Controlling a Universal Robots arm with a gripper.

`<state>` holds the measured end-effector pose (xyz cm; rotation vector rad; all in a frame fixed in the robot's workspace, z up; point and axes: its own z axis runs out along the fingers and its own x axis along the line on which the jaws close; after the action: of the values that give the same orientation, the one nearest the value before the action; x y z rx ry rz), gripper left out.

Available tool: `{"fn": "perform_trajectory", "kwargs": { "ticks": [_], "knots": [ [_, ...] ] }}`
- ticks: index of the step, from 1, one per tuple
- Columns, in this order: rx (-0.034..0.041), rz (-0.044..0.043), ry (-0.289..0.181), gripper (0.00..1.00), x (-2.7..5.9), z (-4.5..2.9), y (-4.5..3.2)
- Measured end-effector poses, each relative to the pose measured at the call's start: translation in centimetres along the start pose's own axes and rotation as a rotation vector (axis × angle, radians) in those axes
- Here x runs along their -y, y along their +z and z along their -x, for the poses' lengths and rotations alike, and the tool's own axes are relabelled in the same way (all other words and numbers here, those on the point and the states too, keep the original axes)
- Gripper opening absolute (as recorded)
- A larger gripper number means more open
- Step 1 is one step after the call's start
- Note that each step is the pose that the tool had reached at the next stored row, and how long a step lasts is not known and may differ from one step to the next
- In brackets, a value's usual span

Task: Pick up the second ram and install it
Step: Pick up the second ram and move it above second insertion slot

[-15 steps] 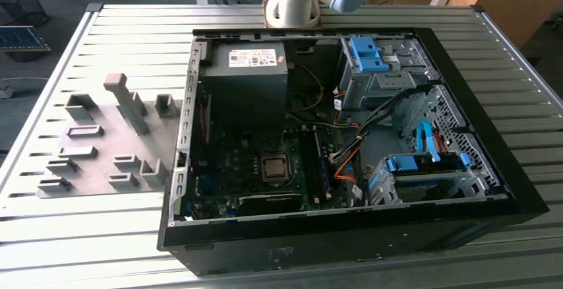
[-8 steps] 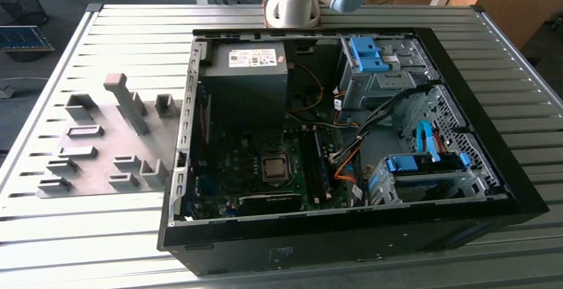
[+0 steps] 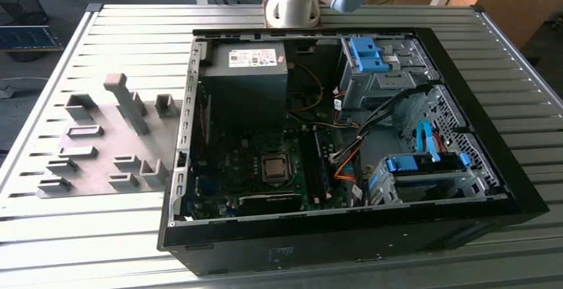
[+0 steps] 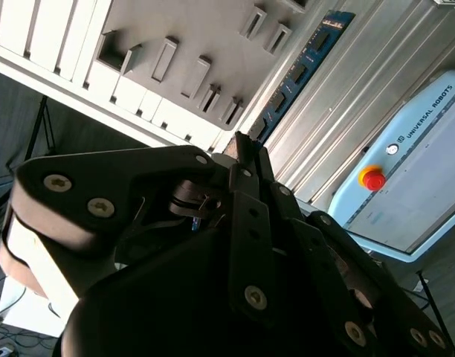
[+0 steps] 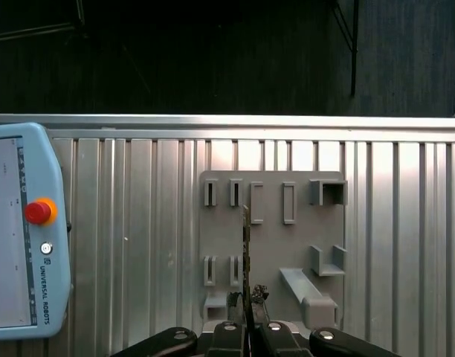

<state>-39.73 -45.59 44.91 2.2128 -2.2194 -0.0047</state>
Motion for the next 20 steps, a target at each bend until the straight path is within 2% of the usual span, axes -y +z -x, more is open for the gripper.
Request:
{"fn": "perform_trajectory", "kwargs": {
  "ticks": [20],
  "knots": [
    [-0.0001, 0.0000, 0.000, 0.14, 2.19, 0.01, -0.02]
  ]
}}
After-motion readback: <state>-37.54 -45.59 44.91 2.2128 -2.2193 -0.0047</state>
